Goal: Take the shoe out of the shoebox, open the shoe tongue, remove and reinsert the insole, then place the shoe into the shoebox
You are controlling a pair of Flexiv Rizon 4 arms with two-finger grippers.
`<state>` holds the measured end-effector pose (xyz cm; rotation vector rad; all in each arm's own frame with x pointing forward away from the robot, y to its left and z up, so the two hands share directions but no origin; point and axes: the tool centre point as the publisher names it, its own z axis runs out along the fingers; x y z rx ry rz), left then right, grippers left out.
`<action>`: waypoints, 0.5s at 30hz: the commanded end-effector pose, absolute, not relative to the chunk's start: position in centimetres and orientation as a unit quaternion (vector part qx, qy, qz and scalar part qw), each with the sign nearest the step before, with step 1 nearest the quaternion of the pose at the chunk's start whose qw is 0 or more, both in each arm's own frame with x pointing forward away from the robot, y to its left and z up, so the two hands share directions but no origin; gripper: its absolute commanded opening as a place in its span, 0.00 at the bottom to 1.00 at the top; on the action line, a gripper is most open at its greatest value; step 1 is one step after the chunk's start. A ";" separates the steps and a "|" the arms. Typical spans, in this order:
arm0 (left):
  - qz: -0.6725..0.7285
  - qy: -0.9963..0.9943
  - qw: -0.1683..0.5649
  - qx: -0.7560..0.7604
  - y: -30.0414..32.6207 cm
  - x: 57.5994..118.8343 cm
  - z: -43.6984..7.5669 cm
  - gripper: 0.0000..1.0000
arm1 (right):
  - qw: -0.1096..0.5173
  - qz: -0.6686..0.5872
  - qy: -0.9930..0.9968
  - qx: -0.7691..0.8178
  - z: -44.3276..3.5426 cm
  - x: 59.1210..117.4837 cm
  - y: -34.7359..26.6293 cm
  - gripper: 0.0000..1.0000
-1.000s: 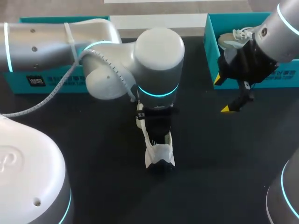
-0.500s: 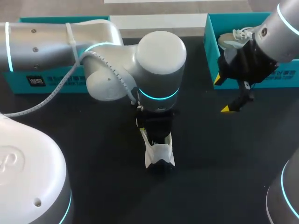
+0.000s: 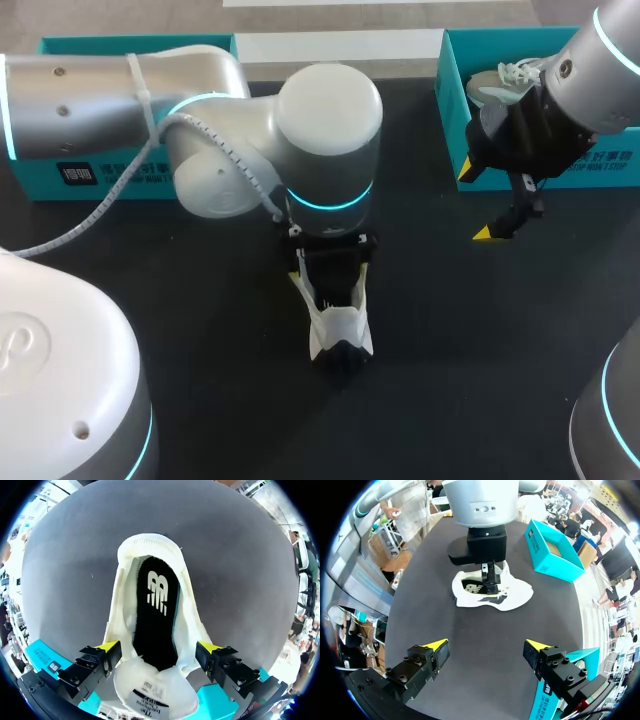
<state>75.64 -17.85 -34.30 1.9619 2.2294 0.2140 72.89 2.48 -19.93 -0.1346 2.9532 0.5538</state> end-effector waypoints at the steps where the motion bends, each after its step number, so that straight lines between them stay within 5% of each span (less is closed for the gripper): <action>1: 0.066 0.742 0.075 0.663 -17.6 76.4 -33.6 1.00 | 0.067 0.183 0.980 -0.045 -20.1 72.9 2.6 1.00; 15: 0.068 0.722 0.057 0.686 -17.0 77.5 -31.9 1.00 | 0.067 0.183 0.980 -0.045 -20.1 72.9 2.6 1.00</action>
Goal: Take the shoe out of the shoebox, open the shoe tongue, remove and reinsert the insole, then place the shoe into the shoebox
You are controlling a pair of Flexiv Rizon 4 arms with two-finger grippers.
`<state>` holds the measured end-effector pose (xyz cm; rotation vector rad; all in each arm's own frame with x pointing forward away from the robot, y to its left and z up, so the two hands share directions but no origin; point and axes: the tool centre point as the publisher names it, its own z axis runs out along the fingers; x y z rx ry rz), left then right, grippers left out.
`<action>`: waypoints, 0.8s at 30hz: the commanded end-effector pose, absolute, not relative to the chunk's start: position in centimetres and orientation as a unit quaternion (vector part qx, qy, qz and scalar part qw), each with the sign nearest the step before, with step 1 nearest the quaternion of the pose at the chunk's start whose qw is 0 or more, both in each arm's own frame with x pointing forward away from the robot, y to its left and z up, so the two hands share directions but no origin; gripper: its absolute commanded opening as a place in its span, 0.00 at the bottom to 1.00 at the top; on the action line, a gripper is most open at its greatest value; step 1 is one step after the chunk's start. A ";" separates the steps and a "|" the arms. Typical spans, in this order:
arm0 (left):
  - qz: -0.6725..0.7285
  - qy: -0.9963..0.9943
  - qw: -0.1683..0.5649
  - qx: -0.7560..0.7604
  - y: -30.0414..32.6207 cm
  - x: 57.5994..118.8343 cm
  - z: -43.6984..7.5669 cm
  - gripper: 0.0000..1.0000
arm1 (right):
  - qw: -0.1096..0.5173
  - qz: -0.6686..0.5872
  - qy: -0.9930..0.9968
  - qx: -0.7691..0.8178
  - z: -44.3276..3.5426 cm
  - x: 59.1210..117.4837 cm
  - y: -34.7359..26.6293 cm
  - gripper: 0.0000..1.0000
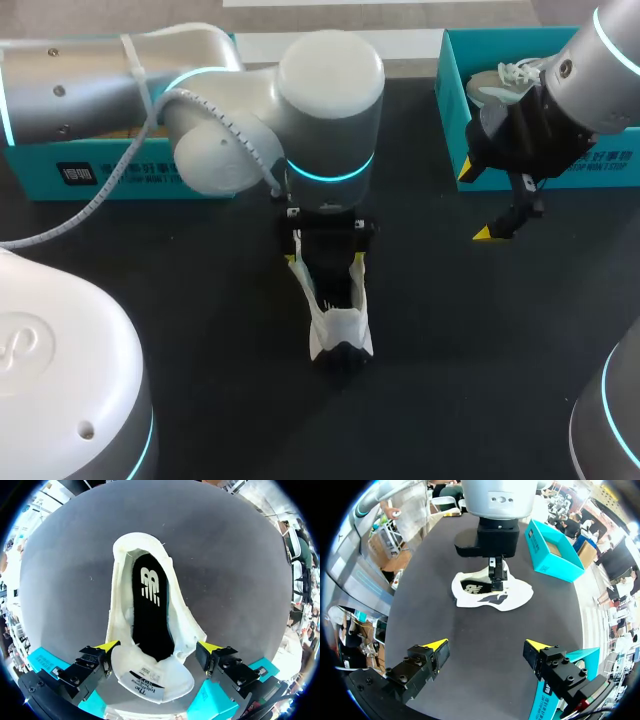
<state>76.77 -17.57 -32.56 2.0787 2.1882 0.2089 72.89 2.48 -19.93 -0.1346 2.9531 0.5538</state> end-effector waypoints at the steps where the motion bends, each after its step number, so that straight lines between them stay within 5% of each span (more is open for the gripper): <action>1: 0.070 0.723 0.057 0.685 -16.8 77.8 -31.7 1.00 | 0.067 0.183 0.980 -0.045 -20.1 72.9 2.6 1.00; 15: 0.081 0.705 0.061 0.702 -16.8 81.3 -29.1 0.98 | 0.067 0.183 0.980 -0.045 -20.1 72.9 2.6 1.00; 16: 0.080 0.705 0.063 0.702 -16.8 81.3 -29.1 0.82 | 0.067 0.183 0.980 -0.045 -20.1 72.9 2.6 1.00; 17: 0.077 0.703 0.065 0.704 -17.0 81.4 -29.0 0.48 | 0.067 0.183 0.980 -0.045 -20.1 72.9 2.6 1.00; 21: 0.068 0.701 0.068 0.707 -17.4 81.4 -28.9 0.33 | 0.067 0.183 0.980 -0.045 -20.1 72.9 2.6 1.00; 24: 0.064 0.697 0.065 0.712 -17.7 81.2 -29.2 0.32 | 0.067 0.183 0.980 -0.045 -20.1 72.9 2.6 1.00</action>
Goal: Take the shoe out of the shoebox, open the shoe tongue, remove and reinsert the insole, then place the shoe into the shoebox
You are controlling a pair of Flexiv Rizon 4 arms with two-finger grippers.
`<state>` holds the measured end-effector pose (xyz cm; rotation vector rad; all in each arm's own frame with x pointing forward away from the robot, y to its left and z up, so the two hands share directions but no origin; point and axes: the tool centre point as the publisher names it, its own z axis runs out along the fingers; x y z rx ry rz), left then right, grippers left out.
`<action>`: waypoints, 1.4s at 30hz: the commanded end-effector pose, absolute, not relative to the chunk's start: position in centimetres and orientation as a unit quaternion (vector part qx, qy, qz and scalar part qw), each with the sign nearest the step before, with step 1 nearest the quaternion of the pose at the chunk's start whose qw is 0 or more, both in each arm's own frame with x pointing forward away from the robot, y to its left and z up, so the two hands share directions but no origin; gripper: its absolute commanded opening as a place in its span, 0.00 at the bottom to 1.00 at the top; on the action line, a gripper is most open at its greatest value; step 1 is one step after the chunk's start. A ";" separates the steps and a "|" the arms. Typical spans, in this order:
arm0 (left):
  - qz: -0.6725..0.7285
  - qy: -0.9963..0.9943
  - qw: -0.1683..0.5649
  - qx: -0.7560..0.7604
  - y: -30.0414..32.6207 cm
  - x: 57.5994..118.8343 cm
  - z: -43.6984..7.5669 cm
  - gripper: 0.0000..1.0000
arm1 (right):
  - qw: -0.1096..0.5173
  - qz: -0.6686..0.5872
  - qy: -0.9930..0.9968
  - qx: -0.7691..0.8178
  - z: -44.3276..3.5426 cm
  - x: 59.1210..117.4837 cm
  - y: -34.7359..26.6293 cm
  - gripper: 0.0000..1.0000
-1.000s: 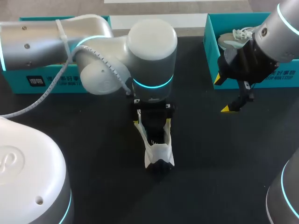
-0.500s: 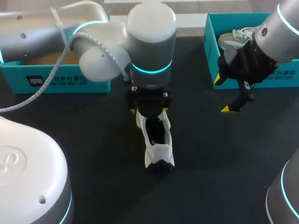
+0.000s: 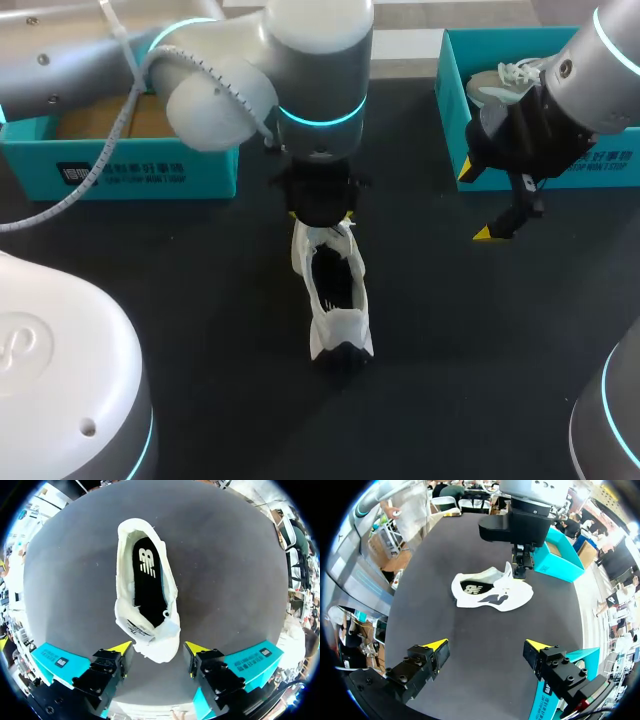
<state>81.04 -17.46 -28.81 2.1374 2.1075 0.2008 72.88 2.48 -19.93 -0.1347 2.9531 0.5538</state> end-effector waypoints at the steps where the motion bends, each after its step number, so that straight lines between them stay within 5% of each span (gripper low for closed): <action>1: 0.063 0.695 0.063 0.713 -17.8 81.1 -29.3 0.32 | 0.067 0.183 0.980 -0.045 -20.1 72.9 2.6 1.00; 42: 0.052 0.702 0.063 0.708 -17.9 76.9 -32.0 0.24 | 0.067 0.183 0.980 -0.045 -20.1 72.9 2.6 1.00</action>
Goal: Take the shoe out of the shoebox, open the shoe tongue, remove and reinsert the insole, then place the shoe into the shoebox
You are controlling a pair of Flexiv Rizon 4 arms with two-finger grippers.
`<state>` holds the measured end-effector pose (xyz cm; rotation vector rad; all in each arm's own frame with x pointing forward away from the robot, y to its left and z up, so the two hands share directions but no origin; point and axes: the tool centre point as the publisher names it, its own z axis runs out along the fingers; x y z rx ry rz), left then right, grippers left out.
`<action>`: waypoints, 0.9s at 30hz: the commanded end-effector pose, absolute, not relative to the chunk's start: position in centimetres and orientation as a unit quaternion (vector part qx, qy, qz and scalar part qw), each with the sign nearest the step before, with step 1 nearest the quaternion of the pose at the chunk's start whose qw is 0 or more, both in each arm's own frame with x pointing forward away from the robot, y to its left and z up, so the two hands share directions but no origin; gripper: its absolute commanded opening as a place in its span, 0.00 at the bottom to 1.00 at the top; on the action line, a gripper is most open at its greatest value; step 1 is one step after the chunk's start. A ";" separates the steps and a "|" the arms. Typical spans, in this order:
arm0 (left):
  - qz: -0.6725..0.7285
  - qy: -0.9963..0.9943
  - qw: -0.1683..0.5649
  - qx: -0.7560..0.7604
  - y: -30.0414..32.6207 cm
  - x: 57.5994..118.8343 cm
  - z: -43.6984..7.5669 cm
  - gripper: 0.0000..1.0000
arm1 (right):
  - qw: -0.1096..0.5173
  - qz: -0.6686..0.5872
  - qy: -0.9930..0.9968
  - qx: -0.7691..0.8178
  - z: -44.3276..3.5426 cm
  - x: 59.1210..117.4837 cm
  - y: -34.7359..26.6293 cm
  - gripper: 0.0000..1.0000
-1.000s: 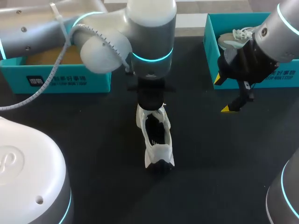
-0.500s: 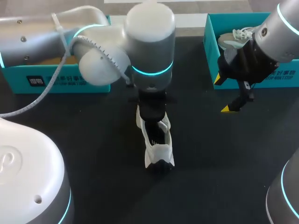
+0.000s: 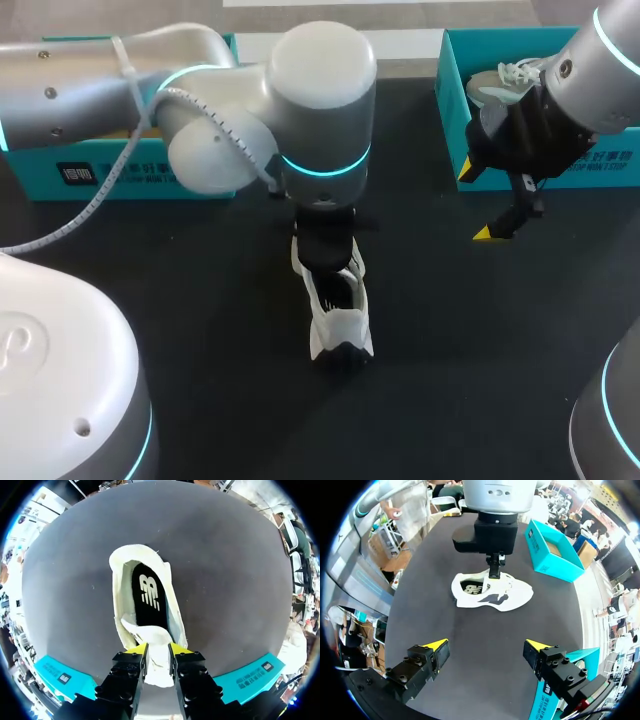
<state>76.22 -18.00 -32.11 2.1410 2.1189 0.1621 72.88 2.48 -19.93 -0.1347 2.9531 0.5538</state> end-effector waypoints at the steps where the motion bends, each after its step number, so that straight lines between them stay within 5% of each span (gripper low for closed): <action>1: 0.058 0.703 0.066 0.705 -18.0 77.3 -32.0 0.23 | 0.067 0.183 0.980 -0.045 -20.1 72.9 2.6 1.00; 8: 0.068 0.697 0.063 0.711 -18.6 79.4 -32.4 0.20 | 0.067 0.183 0.980 -0.045 -20.1 72.9 2.6 1.00; 11: 0.070 0.695 0.061 0.713 -18.7 79.5 -33.0 0.07 | 0.067 0.183 0.980 -0.045 -20.1 72.9 2.6 1.00; 14: 0.067 0.695 0.058 0.714 -18.7 79.2 -33.5 0.06 | 0.067 0.183 0.980 -0.045 -20.1 72.9 2.6 1.00; 27: 0.069 0.697 0.049 0.712 -17.1 77.2 -33.9 0.18 | 0.067 0.183 0.980 -0.045 -20.1 72.9 2.6 1.00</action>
